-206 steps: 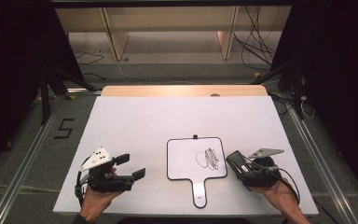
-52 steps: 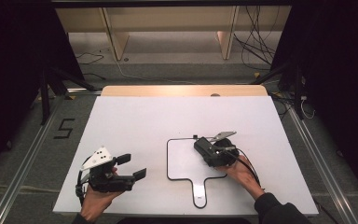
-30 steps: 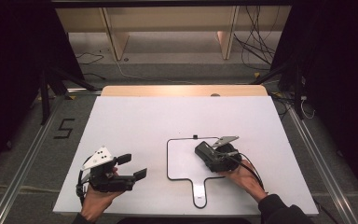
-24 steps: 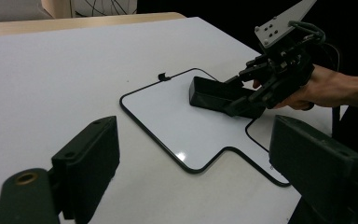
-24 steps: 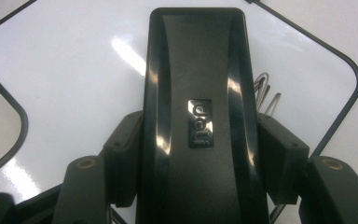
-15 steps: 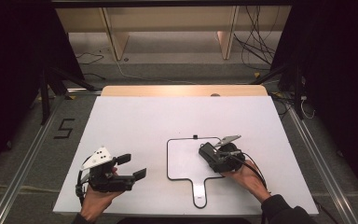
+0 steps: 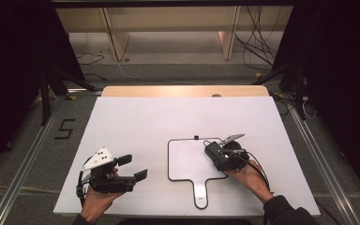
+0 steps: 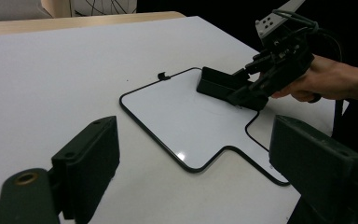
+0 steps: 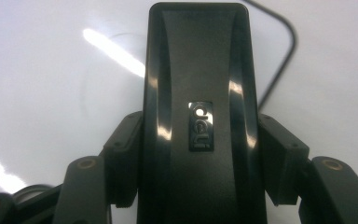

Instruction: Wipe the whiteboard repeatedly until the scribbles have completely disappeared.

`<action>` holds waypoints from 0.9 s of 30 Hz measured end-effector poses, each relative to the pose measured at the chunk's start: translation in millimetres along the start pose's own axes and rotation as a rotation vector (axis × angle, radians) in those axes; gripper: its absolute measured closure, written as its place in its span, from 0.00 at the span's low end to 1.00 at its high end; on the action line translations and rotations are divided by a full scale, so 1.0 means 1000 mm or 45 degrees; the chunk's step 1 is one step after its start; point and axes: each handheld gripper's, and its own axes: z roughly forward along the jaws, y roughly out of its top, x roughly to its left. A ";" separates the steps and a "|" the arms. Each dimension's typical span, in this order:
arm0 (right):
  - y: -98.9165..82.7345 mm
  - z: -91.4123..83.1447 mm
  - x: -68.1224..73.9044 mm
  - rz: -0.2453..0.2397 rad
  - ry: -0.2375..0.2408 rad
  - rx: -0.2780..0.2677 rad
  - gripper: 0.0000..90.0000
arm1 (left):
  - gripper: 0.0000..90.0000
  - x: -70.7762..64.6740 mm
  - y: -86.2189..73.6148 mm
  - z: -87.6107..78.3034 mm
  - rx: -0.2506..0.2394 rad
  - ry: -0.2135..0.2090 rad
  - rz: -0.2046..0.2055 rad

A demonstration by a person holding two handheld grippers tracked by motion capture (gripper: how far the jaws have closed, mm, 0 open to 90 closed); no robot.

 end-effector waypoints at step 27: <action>0.008 0.009 -0.002 0.032 -0.024 -0.050 0.45 | 0.17 0.000 0.000 0.000 -0.004 0.000 0.001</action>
